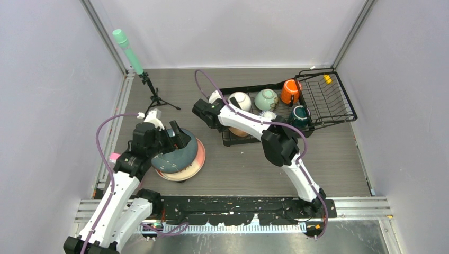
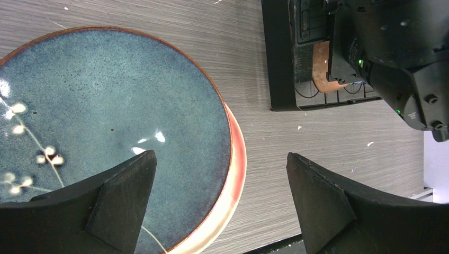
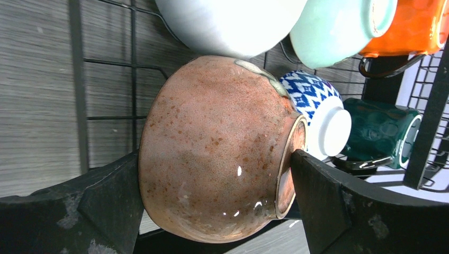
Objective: Load the mixed dishes into the dish rack
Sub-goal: Turn the bowl upside down on the dish rack.
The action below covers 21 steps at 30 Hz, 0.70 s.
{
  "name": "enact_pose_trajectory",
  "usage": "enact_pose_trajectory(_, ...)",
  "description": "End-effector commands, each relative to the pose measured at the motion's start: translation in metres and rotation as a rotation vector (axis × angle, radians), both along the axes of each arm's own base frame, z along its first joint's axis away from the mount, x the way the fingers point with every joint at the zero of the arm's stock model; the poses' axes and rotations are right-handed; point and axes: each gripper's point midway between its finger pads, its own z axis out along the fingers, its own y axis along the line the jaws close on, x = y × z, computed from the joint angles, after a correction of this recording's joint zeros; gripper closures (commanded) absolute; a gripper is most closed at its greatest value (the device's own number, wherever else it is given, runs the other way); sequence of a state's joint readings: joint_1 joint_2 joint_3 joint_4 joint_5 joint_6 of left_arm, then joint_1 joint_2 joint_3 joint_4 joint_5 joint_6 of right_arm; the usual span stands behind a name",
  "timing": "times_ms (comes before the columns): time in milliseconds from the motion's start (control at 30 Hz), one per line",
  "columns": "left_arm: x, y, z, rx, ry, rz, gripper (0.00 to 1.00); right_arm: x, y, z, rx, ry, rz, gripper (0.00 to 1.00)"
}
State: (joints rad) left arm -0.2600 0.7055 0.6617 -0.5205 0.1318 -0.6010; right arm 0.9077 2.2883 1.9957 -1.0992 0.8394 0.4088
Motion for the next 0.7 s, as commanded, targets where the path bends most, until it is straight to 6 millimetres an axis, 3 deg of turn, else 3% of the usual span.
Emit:
enact_pose_trajectory(0, 0.008, -0.005, 0.021, -0.029, -0.068, -0.011, 0.04, -0.020, 0.028, -0.046, 0.168, 0.150, -0.032, 0.00)
enact_pose_trajectory(267, 0.008, -0.006, 0.022, -0.031, -0.065, -0.015, 0.03, -0.026, 0.057, -0.025, 0.334, 0.212, 0.029, 0.00)
enact_pose_trajectory(400, 0.007, -0.006, 0.022, -0.030, -0.065, -0.015, 0.03, -0.019, 0.063, -0.005, 0.406, 0.139, 0.039, 0.00)
enact_pose_trajectory(467, 0.007, -0.005, 0.022, -0.029, -0.067, -0.014, 0.03, -0.021, 0.053, -0.013, 0.373, 0.126, 0.036, 0.00)
enact_pose_trajectory(667, 0.007, -0.006, 0.022, -0.033, -0.064, -0.020, 0.03, -0.006, 0.022, -0.011, 0.194, 0.007, 0.003, 0.00)
